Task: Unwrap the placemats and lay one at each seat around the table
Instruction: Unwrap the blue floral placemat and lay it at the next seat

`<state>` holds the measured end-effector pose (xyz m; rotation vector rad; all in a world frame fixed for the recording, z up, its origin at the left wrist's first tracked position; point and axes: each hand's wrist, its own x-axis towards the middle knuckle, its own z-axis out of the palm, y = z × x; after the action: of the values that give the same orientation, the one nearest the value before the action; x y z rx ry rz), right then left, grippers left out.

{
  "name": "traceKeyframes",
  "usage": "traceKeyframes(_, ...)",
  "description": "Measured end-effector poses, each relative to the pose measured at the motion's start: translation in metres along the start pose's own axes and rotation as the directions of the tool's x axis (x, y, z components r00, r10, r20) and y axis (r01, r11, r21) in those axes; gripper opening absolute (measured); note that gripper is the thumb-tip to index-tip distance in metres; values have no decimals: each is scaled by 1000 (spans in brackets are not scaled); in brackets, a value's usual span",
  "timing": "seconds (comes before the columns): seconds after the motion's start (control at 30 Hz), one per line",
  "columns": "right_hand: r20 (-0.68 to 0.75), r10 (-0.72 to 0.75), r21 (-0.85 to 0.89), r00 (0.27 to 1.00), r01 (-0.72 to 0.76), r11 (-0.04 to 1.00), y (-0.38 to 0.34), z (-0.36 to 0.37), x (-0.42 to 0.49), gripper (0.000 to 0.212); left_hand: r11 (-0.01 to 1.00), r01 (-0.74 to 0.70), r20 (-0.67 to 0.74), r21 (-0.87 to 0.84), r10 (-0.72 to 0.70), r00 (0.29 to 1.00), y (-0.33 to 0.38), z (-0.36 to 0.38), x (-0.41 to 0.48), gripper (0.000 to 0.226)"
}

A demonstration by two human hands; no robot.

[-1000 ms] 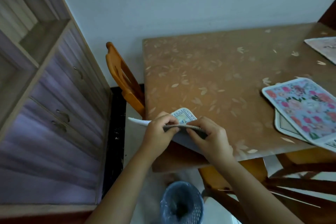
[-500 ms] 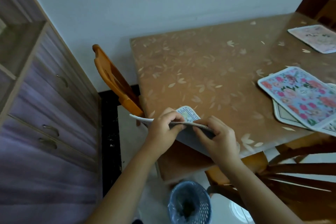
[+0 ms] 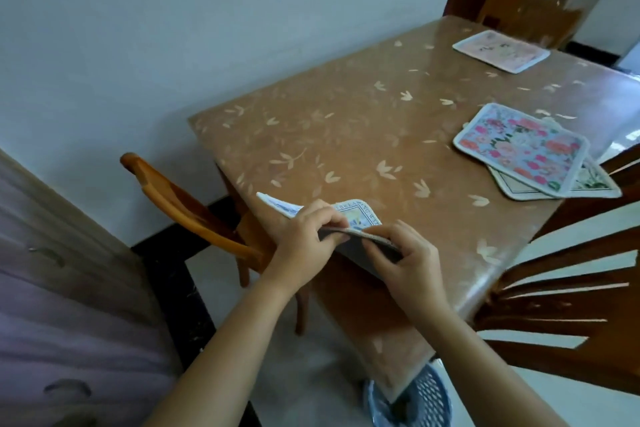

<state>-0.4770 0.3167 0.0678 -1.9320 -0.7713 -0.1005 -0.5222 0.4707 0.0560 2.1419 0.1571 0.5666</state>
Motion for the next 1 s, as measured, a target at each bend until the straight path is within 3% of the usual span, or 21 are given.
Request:
traceKeyframes(0.43, -4, 149, -8, 989, -149, 989, 2, 87, 81, 14, 996, 84, 213, -13, -80, 974, -91, -53, 78, 26)
traceKeyframes(0.77, 67, 257, -77, 964, -251, 965, 23, 133, 144, 5, 993, 116, 180, -38, -107, 978, -153, -88, 166, 25)
traceKeyframes(1.0, 15, 333, -127, 943, -329, 936, 36, 168, 158, 7, 998, 59, 358, -10, -51, 932, -203, -98, 200, 31)
